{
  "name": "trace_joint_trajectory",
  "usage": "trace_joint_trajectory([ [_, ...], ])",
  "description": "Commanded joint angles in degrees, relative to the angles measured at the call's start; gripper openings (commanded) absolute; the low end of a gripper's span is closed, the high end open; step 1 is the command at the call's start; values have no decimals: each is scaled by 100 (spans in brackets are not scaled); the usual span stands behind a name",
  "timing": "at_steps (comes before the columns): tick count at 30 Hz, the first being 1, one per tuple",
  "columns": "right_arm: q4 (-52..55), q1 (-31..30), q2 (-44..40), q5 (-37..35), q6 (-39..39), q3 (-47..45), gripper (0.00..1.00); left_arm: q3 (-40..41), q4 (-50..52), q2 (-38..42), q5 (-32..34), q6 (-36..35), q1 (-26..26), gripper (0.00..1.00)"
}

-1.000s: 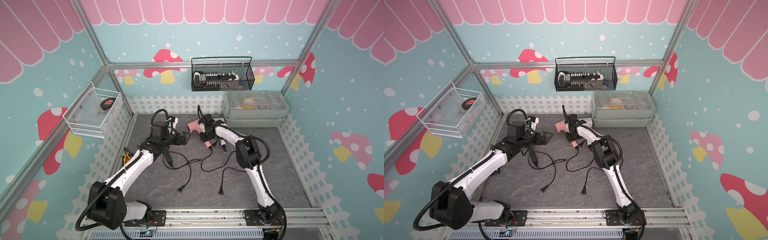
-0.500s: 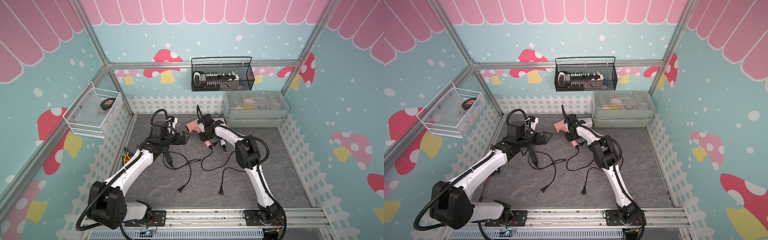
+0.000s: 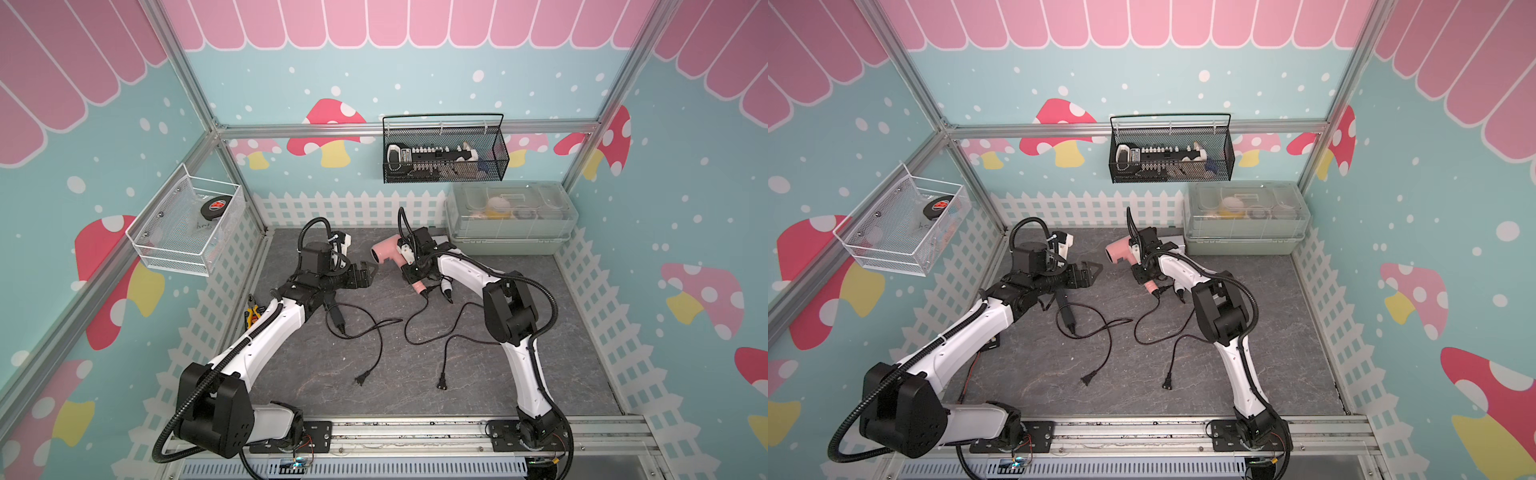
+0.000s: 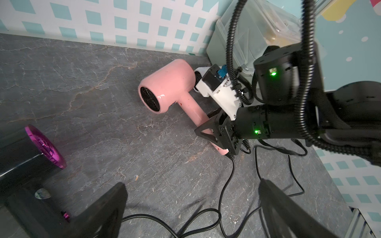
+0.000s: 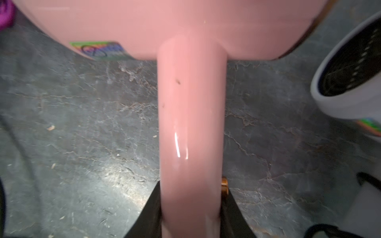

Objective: Wrap the cord around the hair dryer
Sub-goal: Pick up the hair dryer from the center of the board.

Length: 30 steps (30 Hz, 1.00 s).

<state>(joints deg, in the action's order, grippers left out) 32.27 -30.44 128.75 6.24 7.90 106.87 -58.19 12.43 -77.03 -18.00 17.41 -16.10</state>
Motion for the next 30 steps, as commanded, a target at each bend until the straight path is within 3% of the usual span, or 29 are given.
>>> trace_joint_trajectory([
  [1, -511, -46, -587, 245, -169, -156, 0, -121, 9, 57, -109, 78, 65, 99],
  [6, -635, -48, -1401, 382, -645, -901, 0, -241, 14, 69, -309, 87, 173, 99],
  [12, -1010, -50, -2792, 154, -2029, -2350, 0, -491, -60, 42, -761, 69, 419, 99],
  [16, -1427, -49, -3684, 138, -2864, -3257, 0, -591, -262, -15, -1355, -1, 502, 99],
  [19, -1684, -50, -4198, 247, -3353, -3759, 0, -725, -272, -155, -2148, -170, 495, 99],
  [25, -1658, -64, -4741, 537, -4063, -4101, 0, -1050, 332, -425, -3228, -829, 212, 99],
  [30, -1668, -147, -5008, 519, -4434, -4209, 0, -1373, 1036, -752, -3514, -1249, -20, 97],
])
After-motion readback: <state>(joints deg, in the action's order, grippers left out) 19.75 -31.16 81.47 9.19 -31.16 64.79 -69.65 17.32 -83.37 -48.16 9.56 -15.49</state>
